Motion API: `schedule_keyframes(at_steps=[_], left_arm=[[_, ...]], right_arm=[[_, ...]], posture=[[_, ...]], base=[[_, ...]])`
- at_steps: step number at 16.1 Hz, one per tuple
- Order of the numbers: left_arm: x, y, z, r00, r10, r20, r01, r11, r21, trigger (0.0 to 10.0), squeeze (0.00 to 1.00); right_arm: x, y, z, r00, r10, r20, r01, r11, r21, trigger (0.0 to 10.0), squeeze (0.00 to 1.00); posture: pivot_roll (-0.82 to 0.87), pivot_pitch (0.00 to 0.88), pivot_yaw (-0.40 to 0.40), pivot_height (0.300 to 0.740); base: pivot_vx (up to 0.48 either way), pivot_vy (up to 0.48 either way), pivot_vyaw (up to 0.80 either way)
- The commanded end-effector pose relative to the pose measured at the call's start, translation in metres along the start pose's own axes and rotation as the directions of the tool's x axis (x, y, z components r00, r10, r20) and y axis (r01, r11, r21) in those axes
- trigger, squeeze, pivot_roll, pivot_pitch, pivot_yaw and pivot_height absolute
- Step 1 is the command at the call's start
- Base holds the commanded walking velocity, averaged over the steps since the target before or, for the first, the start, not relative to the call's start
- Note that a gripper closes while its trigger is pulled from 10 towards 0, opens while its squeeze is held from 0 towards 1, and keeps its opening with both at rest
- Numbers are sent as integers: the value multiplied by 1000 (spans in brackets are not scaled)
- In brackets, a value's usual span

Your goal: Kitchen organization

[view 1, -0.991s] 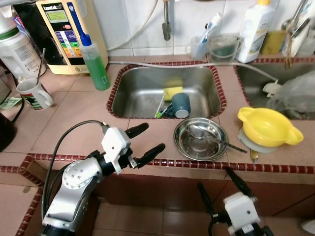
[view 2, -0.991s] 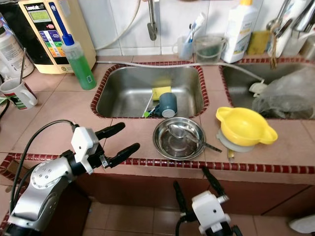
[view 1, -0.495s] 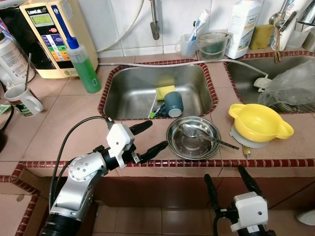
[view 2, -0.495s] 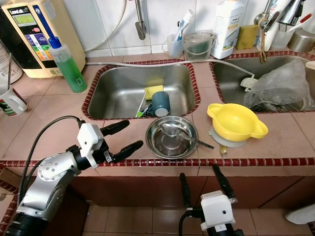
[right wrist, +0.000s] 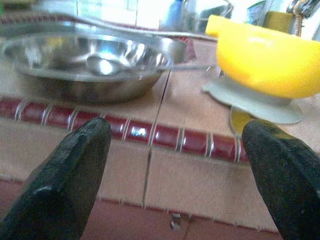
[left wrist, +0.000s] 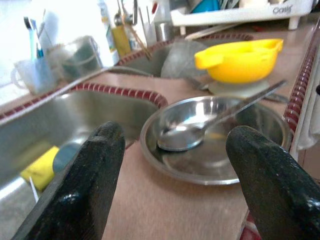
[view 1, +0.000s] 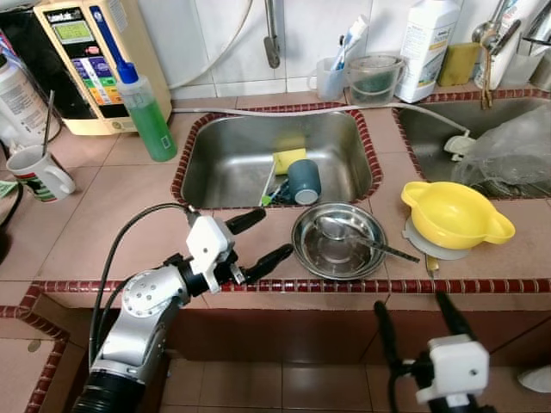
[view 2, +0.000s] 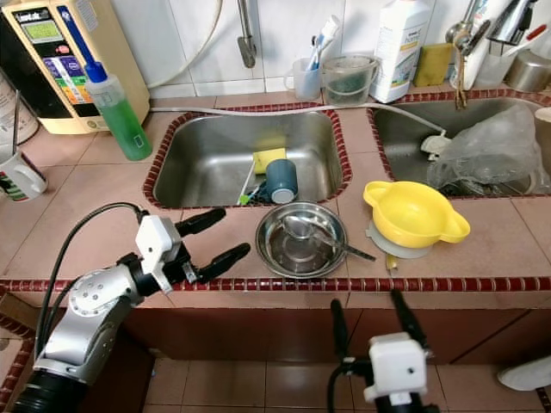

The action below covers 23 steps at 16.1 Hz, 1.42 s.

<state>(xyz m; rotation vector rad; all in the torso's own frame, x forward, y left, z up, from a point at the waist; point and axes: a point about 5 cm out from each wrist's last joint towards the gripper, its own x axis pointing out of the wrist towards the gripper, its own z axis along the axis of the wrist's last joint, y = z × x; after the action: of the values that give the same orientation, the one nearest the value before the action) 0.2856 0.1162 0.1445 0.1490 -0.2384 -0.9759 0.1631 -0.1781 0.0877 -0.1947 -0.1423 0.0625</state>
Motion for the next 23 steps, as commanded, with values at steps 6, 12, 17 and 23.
schedule_keyframes(at_steps=[6, 12, 17, 23], left_arm=[[13, -15, 15, 997, -61, 53, 60, 998, 14, 10000, 0], [17, -25, 10, 996, -81, 21, 81, 997, -10, 10000, 0], [17, -26, 8, 997, -74, 10, 74, 997, -17, 10000, 0], [15, -26, 9, 998, -63, 7, 63, 998, -21, 10000, 0]], right_arm=[[14, -14, 7, 1000, -18, 21, 16, 997, 78, 10000, 0], [27, -19, 10, 999, -6, 40, 0, 990, 139, 10000, 0], [39, -21, 14, 998, -14, 60, 0, 975, 222, 10000, 0], [52, -23, 10, 998, -28, 55, 11, 955, 296, 9804, 0]], posture=[[-186, 102, 132, 740], [-184, 86, 134, 740], [-181, 85, 132, 740], [-168, 94, 129, 740]], base=[[0, 0, 0], [0, 0, 0], [0, 0, 0], [0, 0, 0]])
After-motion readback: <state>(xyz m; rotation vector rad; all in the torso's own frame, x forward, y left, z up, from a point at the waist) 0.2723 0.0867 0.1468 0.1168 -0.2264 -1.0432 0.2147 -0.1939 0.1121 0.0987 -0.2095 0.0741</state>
